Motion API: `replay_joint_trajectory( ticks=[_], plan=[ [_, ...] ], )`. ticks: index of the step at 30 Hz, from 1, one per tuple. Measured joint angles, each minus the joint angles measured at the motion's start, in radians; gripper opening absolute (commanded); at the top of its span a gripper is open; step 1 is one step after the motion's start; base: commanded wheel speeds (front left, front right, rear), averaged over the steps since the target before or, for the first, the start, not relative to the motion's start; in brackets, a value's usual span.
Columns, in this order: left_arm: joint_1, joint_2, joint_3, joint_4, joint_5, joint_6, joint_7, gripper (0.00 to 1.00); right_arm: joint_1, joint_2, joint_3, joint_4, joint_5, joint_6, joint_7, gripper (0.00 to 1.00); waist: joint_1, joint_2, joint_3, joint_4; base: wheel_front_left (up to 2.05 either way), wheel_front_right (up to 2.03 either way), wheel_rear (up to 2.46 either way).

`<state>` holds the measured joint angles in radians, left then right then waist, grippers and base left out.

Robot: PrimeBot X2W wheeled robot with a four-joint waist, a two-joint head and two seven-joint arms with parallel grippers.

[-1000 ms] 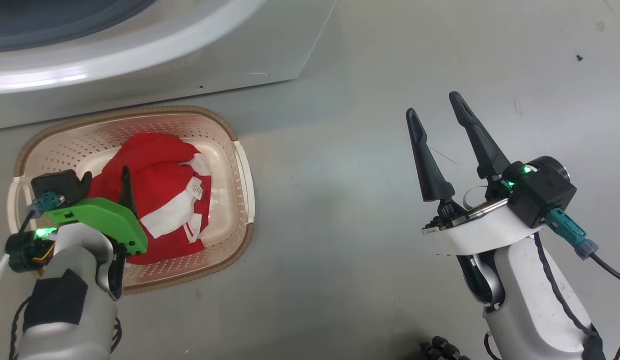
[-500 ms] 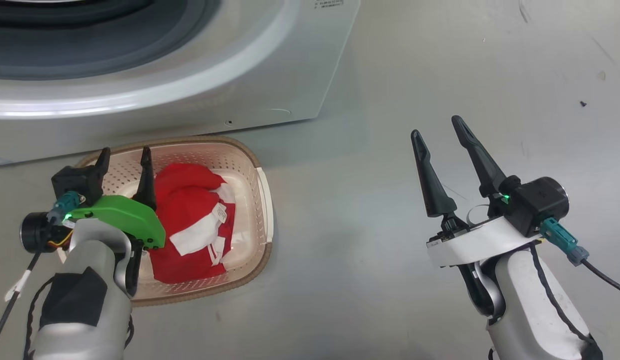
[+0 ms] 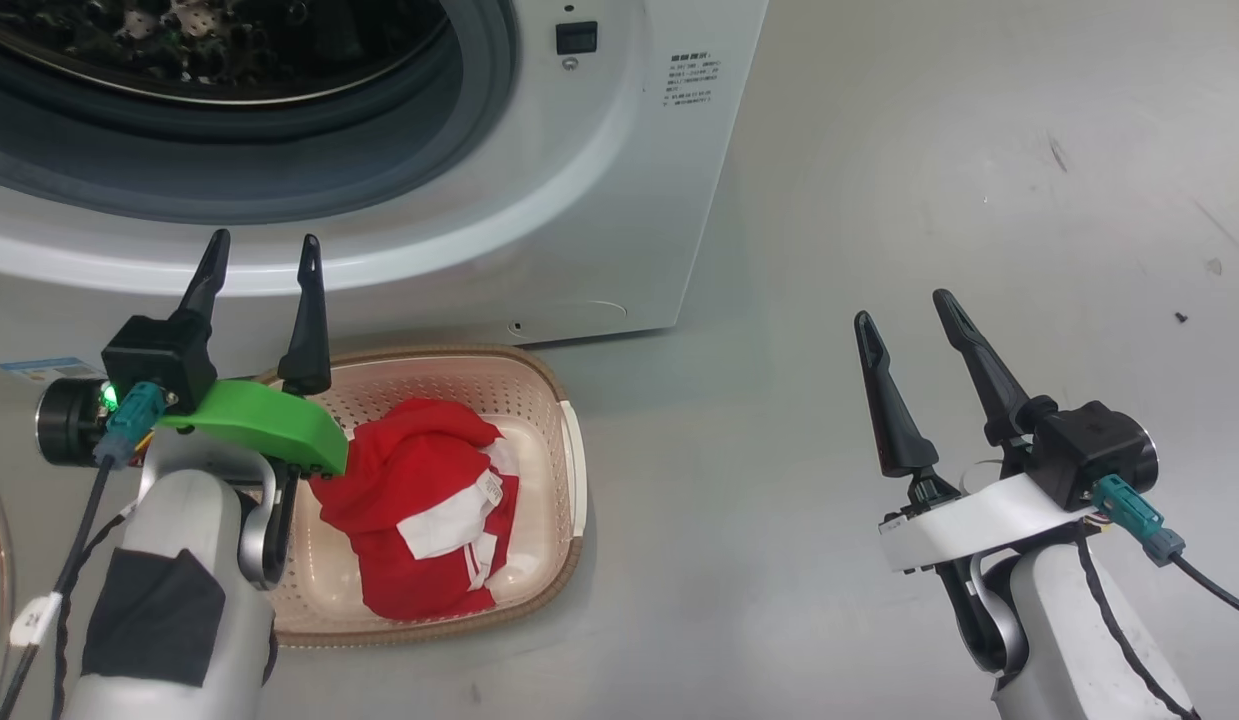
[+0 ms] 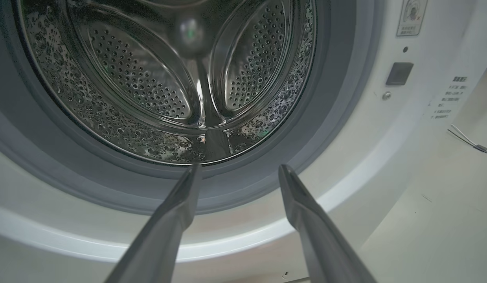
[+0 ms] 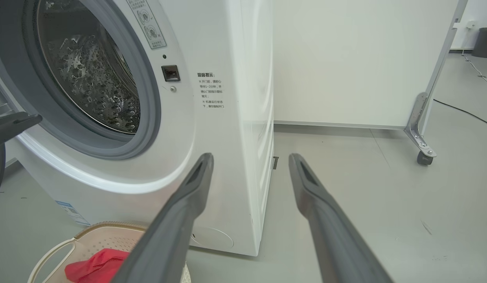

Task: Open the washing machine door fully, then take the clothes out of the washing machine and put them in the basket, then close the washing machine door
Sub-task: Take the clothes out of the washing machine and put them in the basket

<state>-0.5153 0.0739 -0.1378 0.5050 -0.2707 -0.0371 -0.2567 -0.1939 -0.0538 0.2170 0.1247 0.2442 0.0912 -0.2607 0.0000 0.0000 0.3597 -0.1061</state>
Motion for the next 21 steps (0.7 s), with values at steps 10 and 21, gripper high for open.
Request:
replay_joint_trajectory(
  ticks=[10,21],
  plan=[
    [0.117,-0.001,0.004,-0.157,0.022,0.013,0.000,1.00,0.050,-0.001,-0.016,0.014,-0.005,0.004,0.000,1.00,0.0000,0.0000,-0.100,0.035,0.00,0.00,0.00],
    [0.301,-0.002,-0.002,-0.235,0.044,0.033,0.000,1.00,0.109,-0.001,-0.013,0.031,-0.017,0.005,0.000,1.00,0.0000,0.0000,-0.205,0.058,0.00,0.00,0.00]
  ],
)
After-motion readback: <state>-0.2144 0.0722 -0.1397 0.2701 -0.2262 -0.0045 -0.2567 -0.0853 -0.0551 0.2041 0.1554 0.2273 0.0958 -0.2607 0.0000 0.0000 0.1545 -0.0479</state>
